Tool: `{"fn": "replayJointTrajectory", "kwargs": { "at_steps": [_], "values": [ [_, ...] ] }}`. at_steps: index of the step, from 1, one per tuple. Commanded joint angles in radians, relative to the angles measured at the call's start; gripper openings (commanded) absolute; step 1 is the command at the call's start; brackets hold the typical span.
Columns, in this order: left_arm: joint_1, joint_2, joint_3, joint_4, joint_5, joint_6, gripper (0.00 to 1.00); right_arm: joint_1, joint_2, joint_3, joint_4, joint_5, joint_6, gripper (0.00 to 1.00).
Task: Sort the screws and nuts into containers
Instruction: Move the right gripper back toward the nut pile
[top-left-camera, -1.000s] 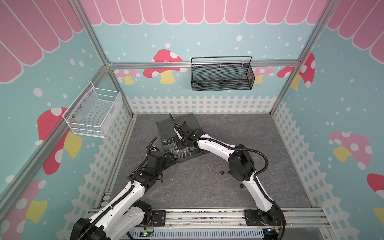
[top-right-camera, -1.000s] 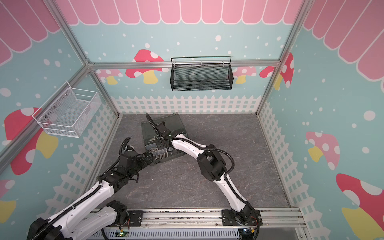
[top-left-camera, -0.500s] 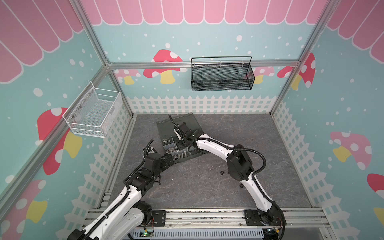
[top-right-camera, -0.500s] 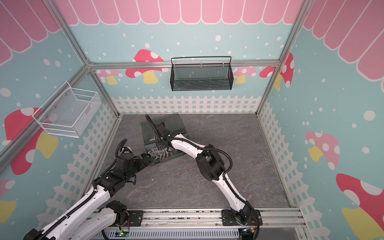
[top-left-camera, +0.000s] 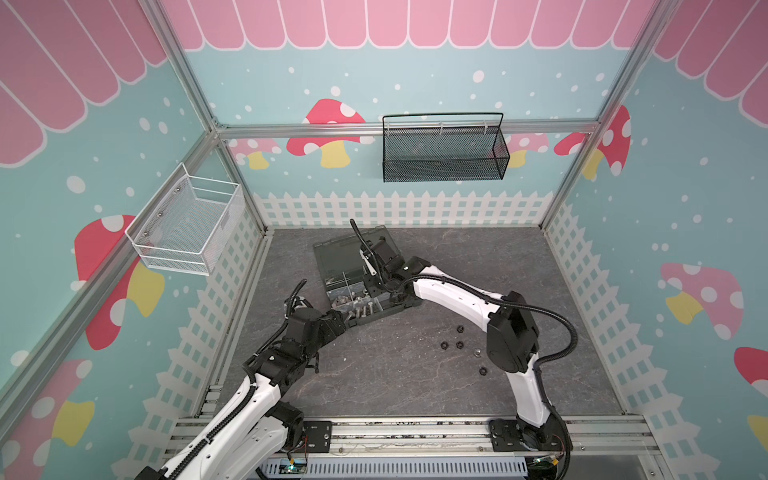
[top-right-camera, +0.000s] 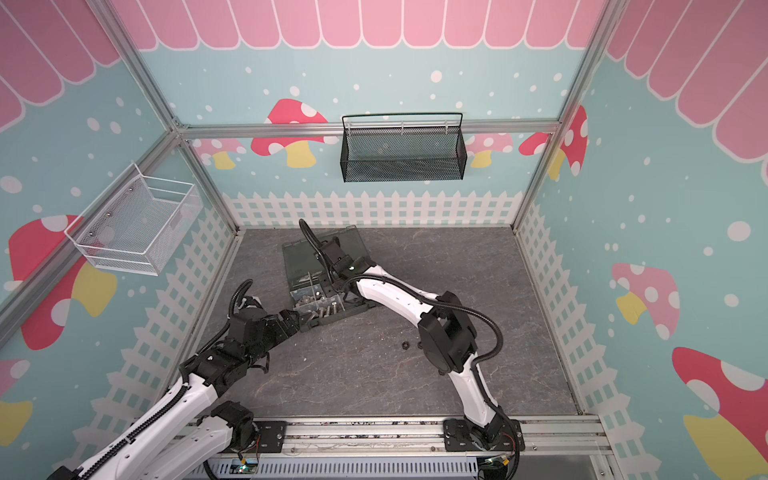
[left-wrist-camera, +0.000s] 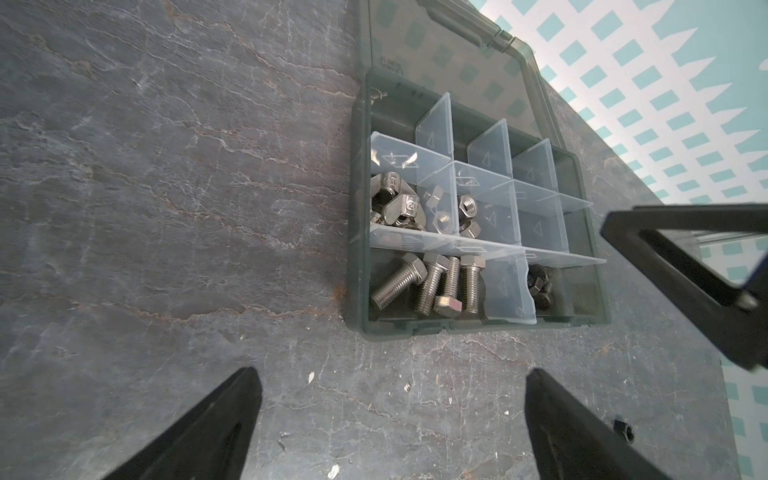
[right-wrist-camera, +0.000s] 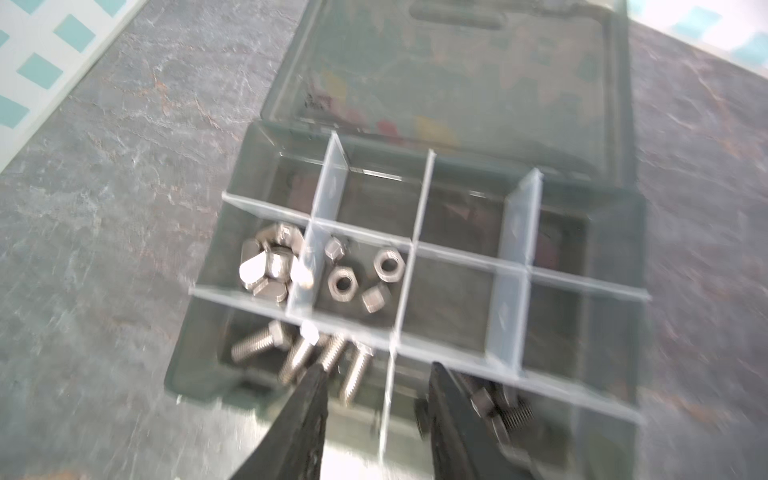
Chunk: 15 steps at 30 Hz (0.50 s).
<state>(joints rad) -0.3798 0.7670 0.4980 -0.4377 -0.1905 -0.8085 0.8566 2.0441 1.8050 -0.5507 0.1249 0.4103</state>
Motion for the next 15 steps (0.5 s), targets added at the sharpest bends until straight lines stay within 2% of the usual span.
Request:
{"fn": "replayJointTrajectory", "kwargs": {
  "at_steps": [1,9,15],
  "values": [
    [0.008,-0.02,0.011,-0.028,-0.01,-0.026,1.0,0.002,-0.114,-0.141,0.023,0.059,0.038,0.42],
    [0.01,-0.02,0.004,-0.024,-0.039,-0.012,1.0,-0.005,-0.38,-0.514,-0.011,0.134,0.174,0.43],
    [0.01,-0.019,-0.013,-0.003,-0.07,-0.009,1.0,-0.041,-0.531,-0.738,-0.086,0.121,0.295,0.46]
  ]
}}
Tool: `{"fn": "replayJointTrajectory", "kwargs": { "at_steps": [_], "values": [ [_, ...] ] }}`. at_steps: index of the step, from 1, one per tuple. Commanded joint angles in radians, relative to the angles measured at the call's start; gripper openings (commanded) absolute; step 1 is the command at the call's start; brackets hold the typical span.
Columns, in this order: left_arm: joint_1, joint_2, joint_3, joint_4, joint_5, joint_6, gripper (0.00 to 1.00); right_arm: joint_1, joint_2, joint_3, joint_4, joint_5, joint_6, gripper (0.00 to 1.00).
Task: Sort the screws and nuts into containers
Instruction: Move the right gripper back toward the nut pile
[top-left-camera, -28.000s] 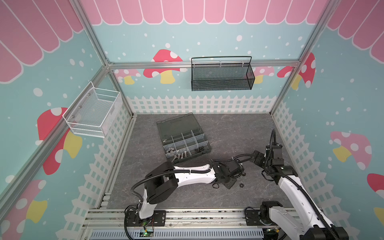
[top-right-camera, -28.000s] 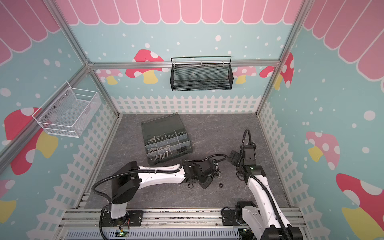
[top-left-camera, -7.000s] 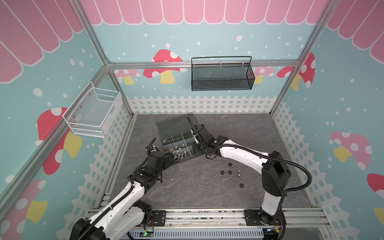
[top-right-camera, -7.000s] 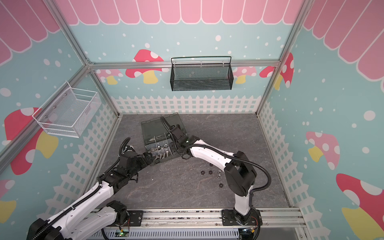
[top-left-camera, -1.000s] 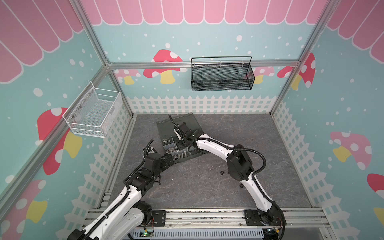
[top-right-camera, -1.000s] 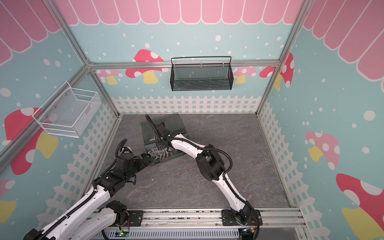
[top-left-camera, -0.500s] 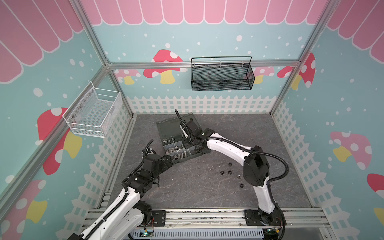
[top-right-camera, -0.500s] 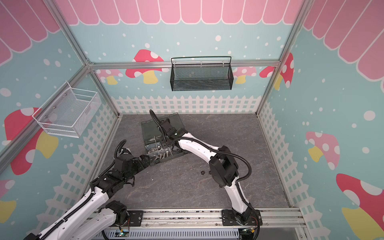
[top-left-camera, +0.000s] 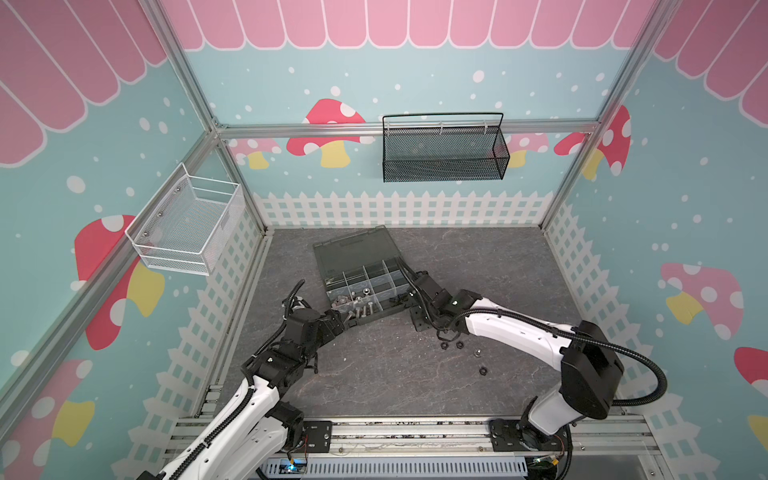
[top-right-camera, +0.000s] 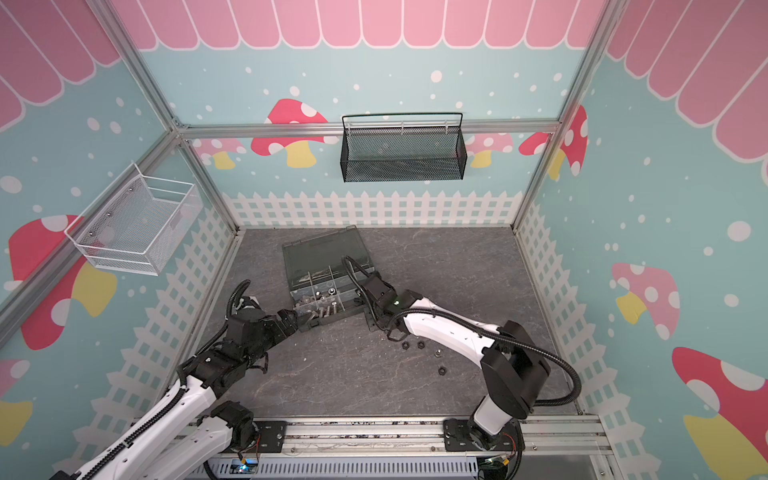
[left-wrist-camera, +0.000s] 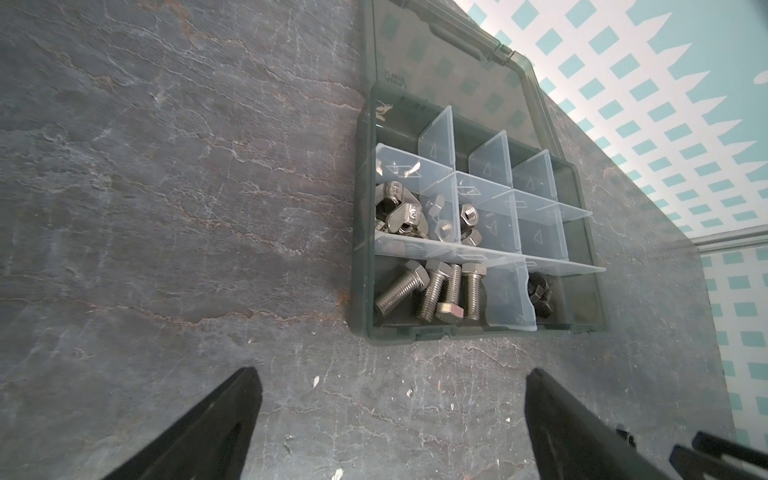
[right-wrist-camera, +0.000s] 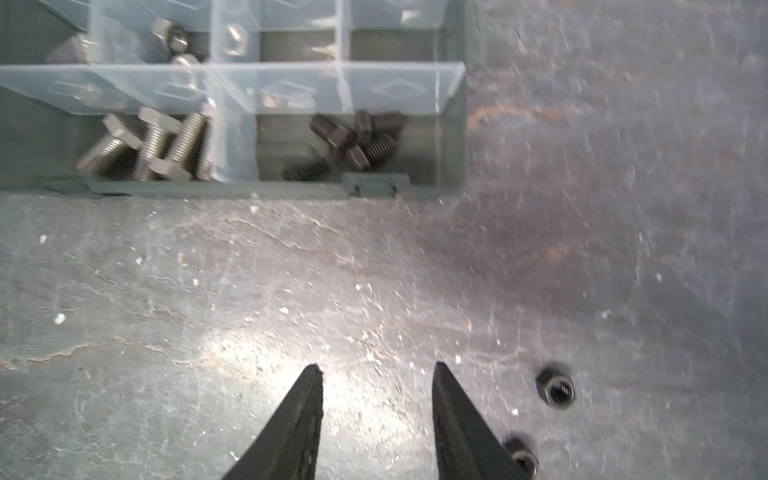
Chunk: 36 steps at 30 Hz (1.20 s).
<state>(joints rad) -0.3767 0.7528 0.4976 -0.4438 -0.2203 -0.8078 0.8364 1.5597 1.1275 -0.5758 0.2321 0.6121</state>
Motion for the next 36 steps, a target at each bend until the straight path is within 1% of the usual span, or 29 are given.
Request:
{"fn": "replayJointTrajectory", "kwargs": {
  "at_steps": [1,8,13,16,21,26,31,36],
  "values": [
    [0.006,-0.004,-0.015,0.009,-0.046,-0.011,1.0,-0.032,-0.062,-0.089,-0.076,0.005,0.108,0.46],
    [0.007,0.002,-0.026,0.024,-0.053,-0.01,1.0,-0.115,-0.218,-0.257,-0.16,-0.021,0.206,0.48],
    [0.006,0.007,-0.02,0.027,-0.06,-0.004,1.0,-0.247,-0.341,-0.379,-0.153,-0.091,0.212,0.48],
    [0.007,0.006,-0.016,0.028,-0.066,0.0,1.0,-0.29,-0.38,-0.409,-0.153,-0.105,0.209,0.49],
    [0.007,0.006,-0.019,0.032,-0.071,0.004,1.0,-0.325,-0.368,-0.46,-0.14,-0.133,0.212,0.5],
    [0.006,0.023,-0.018,0.043,-0.061,0.004,1.0,-0.351,-0.332,-0.512,-0.066,-0.177,0.194,0.48],
    [0.007,0.037,-0.019,0.047,-0.052,0.0,1.0,-0.378,-0.29,-0.524,-0.03,-0.174,0.165,0.45],
    [0.006,0.037,-0.025,0.057,-0.046,-0.008,1.0,-0.408,-0.251,-0.523,0.023,-0.203,0.135,0.42]
  ]
}}
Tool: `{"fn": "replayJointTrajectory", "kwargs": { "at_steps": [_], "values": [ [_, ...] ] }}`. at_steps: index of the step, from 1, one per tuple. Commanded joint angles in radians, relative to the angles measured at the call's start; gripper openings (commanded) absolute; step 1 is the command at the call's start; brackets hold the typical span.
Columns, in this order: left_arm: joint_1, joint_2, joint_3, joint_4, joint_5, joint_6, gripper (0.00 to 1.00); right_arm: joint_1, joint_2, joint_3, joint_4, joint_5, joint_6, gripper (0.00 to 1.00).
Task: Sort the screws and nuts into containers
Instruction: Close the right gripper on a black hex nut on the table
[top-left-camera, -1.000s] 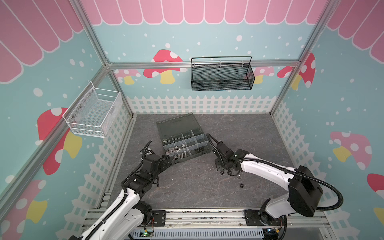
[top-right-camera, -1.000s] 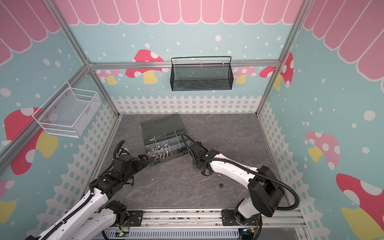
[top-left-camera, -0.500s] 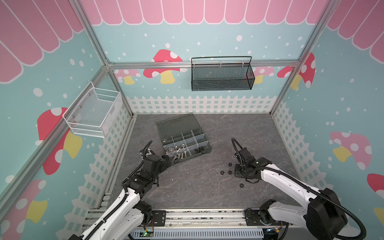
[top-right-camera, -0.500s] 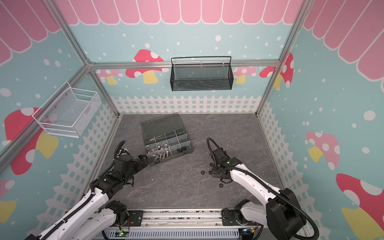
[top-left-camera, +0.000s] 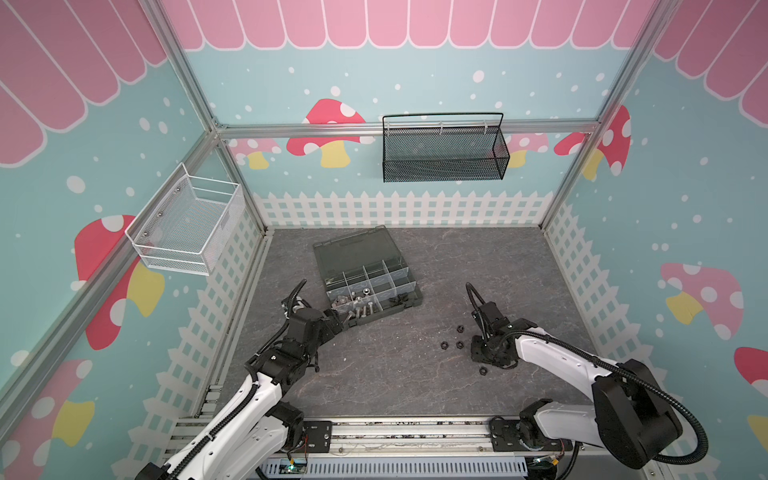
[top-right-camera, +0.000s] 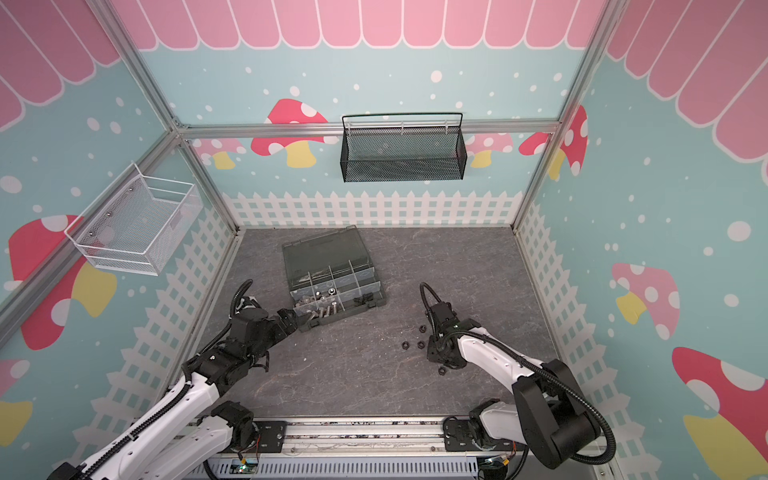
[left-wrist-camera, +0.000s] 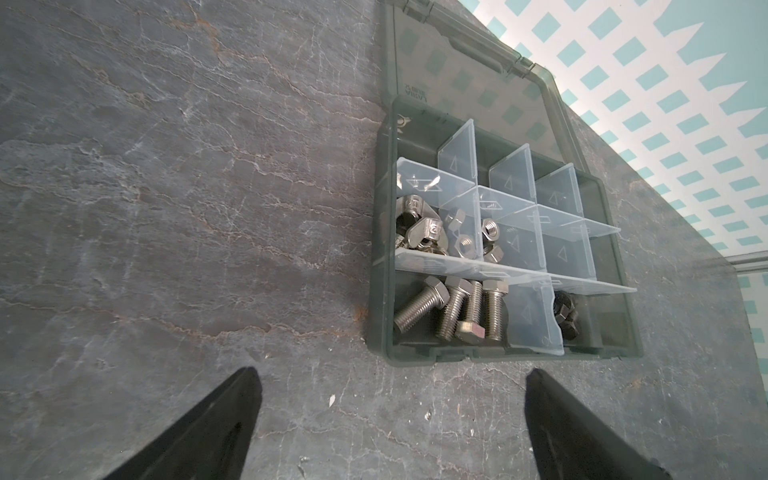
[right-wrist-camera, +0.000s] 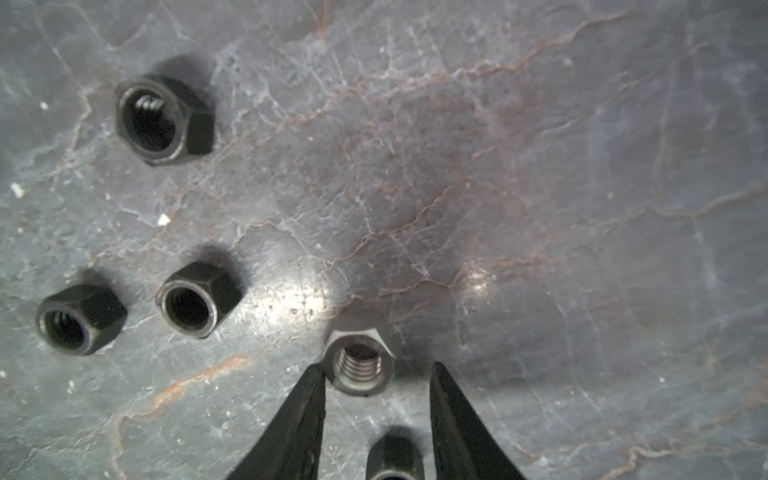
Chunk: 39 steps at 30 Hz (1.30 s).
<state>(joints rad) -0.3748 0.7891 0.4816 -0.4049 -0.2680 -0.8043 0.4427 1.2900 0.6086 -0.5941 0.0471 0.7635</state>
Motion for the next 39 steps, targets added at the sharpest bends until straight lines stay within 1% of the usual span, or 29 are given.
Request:
{"fn": "replayJointTrajectory", "kwargs": {
  "at_steps": [1,7,10,17,28,34,39],
  "values": [
    [0.005,0.001,-0.01,0.02,0.003,-0.011,1.0,-0.017,0.025,-0.001,0.047,-0.022,-0.021,0.42],
    [0.005,0.003,-0.012,0.026,0.001,-0.015,1.0,-0.029,0.079,0.017,0.064,-0.038,-0.045,0.34],
    [0.005,0.002,-0.014,0.027,0.0,-0.015,1.0,-0.028,0.086,0.016,0.061,-0.047,-0.049,0.32],
    [0.006,-0.012,-0.012,0.024,-0.013,-0.01,1.0,-0.026,0.095,0.031,-0.002,-0.055,-0.06,0.34],
    [0.008,-0.012,-0.012,0.022,-0.012,-0.009,1.0,-0.001,0.134,0.027,-0.001,-0.049,-0.059,0.37],
    [0.009,-0.01,-0.012,0.022,-0.011,-0.009,1.0,0.022,0.162,0.027,-0.021,-0.02,-0.046,0.36],
    [0.01,-0.011,-0.009,0.023,-0.011,-0.007,1.0,0.048,0.194,0.029,-0.018,-0.015,-0.036,0.33]
  ]
}}
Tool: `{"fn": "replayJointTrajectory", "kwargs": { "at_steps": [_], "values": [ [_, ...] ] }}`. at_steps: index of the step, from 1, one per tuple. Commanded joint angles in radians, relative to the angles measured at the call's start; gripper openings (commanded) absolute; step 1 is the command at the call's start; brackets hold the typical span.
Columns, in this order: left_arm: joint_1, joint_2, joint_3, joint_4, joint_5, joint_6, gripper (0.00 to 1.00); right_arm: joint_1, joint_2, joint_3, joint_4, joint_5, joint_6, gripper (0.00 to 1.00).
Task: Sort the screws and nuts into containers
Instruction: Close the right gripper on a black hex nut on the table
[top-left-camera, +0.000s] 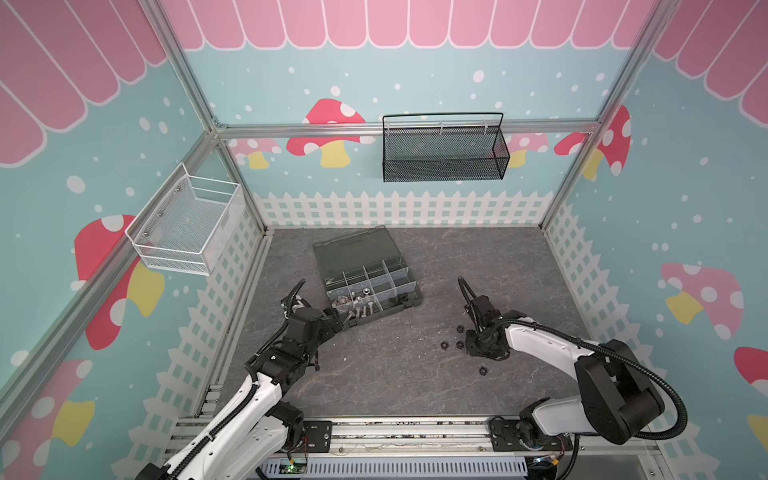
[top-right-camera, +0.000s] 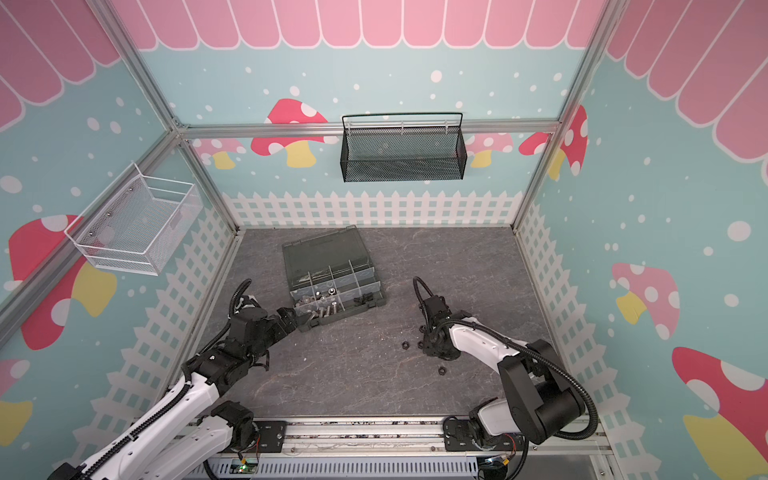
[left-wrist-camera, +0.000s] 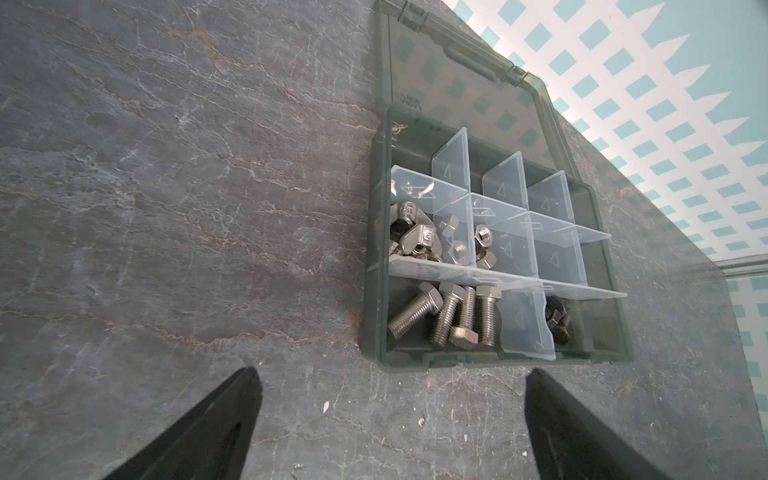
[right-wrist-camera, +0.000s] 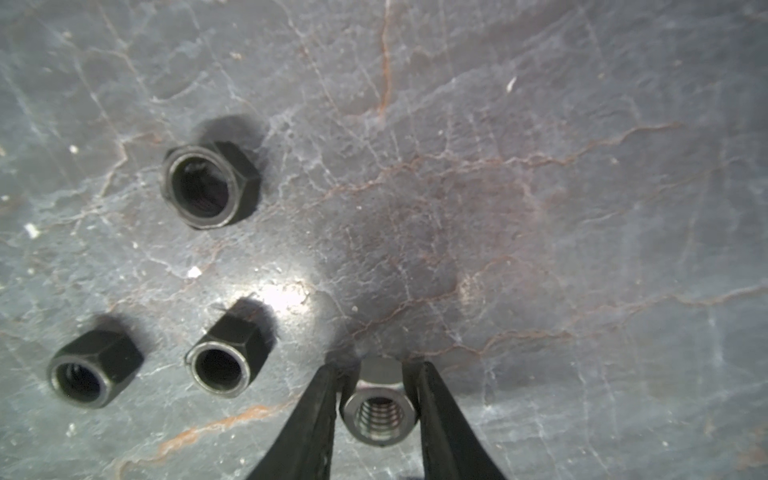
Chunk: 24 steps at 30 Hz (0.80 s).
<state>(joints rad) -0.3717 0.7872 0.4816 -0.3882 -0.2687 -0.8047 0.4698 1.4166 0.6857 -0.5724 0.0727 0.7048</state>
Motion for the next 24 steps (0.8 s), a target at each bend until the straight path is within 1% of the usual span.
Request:
{"fn": "replayJointTrajectory", "kwargs": {
  "at_steps": [1,8,12,14,18,24],
  "values": [
    [0.008,-0.01,-0.01,0.006,-0.01,-0.006,1.0,0.024,0.073,-0.049,-0.04,-0.041,0.025,0.33],
    [0.01,-0.005,-0.01,0.004,-0.018,-0.017,1.0,0.037,0.058,-0.045,-0.016,-0.07,0.024,0.22],
    [0.011,0.02,0.013,0.008,-0.012,-0.01,1.0,0.039,-0.002,-0.043,-0.016,-0.068,0.033,0.21],
    [0.011,0.028,0.024,0.009,-0.011,-0.001,1.0,0.037,-0.031,-0.04,-0.016,-0.068,0.038,0.15],
    [0.013,0.03,0.032,0.002,-0.018,0.006,1.0,0.038,-0.08,-0.01,-0.027,-0.063,0.028,0.08],
    [0.013,0.026,0.017,0.0,-0.02,-0.005,1.0,0.043,-0.131,0.056,-0.044,-0.064,-0.001,0.05]
  ]
}}
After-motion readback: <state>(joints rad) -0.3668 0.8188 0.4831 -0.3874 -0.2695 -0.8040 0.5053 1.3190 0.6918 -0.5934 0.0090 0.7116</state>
